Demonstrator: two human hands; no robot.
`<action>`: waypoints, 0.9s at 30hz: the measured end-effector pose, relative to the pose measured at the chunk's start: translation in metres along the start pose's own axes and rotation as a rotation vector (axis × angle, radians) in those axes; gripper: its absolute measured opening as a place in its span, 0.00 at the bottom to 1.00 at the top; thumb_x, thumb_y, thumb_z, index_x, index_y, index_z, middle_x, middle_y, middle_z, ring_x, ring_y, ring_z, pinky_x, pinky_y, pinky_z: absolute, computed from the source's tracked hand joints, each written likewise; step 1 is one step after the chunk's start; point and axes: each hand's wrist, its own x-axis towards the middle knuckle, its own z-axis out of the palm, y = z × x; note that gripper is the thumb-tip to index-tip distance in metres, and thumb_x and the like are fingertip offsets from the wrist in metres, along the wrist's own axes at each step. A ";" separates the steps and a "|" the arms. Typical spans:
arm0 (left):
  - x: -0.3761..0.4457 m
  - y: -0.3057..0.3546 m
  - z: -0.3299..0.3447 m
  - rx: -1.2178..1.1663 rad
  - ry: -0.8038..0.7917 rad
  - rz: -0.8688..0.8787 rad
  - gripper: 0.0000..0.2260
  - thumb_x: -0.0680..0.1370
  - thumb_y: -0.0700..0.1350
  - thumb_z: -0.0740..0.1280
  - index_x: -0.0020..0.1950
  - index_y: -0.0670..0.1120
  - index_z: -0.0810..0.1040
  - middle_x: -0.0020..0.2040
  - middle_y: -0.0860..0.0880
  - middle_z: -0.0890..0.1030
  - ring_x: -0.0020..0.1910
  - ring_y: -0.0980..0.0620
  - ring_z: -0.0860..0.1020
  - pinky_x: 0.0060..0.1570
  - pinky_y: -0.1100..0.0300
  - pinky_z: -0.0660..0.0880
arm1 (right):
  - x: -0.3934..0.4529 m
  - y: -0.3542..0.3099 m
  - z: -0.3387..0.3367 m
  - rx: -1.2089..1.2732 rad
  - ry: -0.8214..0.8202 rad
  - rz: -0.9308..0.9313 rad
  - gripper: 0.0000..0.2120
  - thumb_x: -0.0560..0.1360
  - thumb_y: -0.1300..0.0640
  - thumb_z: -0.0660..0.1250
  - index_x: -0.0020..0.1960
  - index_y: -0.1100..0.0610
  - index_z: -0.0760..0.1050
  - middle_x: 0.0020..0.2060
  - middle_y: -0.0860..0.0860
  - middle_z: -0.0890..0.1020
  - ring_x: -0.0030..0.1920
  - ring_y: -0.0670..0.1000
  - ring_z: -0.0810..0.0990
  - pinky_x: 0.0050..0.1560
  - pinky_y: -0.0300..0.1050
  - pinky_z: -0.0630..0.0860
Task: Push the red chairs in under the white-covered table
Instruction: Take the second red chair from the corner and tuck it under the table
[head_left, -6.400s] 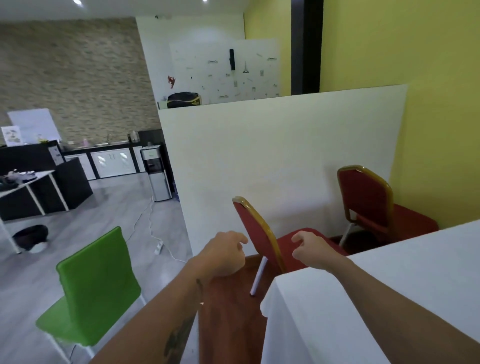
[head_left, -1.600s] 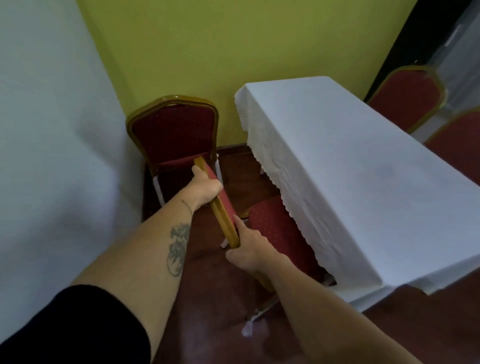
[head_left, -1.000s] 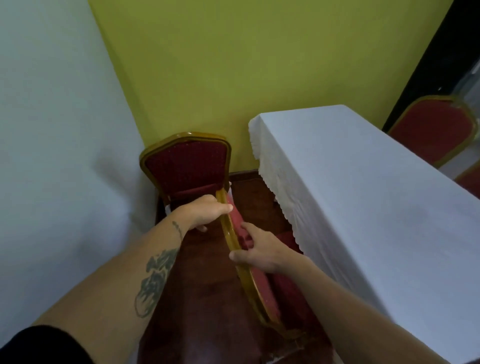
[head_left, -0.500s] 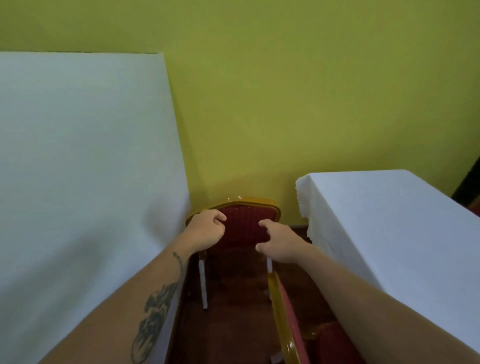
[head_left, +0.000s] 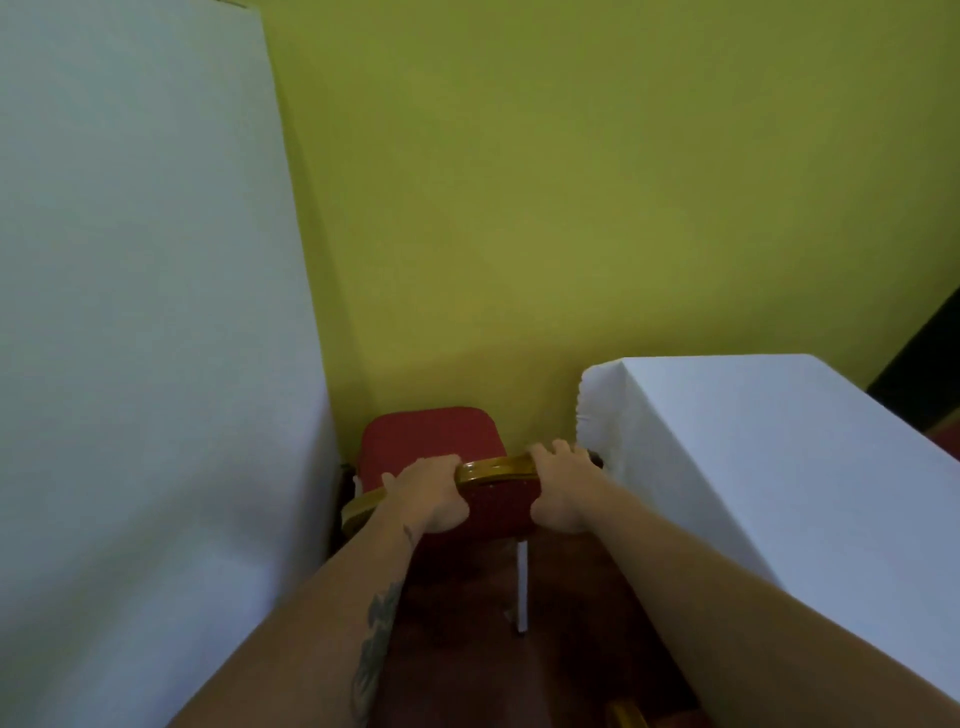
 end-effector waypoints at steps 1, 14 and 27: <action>0.007 -0.005 0.004 0.024 0.015 0.010 0.18 0.72 0.41 0.65 0.60 0.54 0.78 0.58 0.49 0.80 0.64 0.41 0.76 0.69 0.38 0.64 | 0.008 0.003 0.003 -0.009 -0.004 0.004 0.40 0.73 0.52 0.70 0.81 0.55 0.56 0.73 0.59 0.67 0.74 0.63 0.64 0.73 0.62 0.66; 0.008 -0.027 0.005 0.019 0.026 0.132 0.14 0.72 0.39 0.63 0.51 0.55 0.80 0.47 0.55 0.81 0.54 0.46 0.78 0.62 0.44 0.64 | 0.013 0.005 0.031 -0.153 0.048 0.007 0.39 0.70 0.45 0.75 0.74 0.52 0.59 0.66 0.55 0.72 0.66 0.59 0.72 0.63 0.57 0.75; -0.039 -0.084 0.001 0.013 0.055 -0.111 0.30 0.72 0.41 0.66 0.74 0.56 0.70 0.78 0.43 0.61 0.78 0.37 0.55 0.75 0.41 0.58 | -0.094 -0.046 0.062 -0.074 -0.016 -0.115 0.30 0.75 0.51 0.70 0.74 0.53 0.63 0.66 0.56 0.73 0.65 0.59 0.73 0.65 0.55 0.72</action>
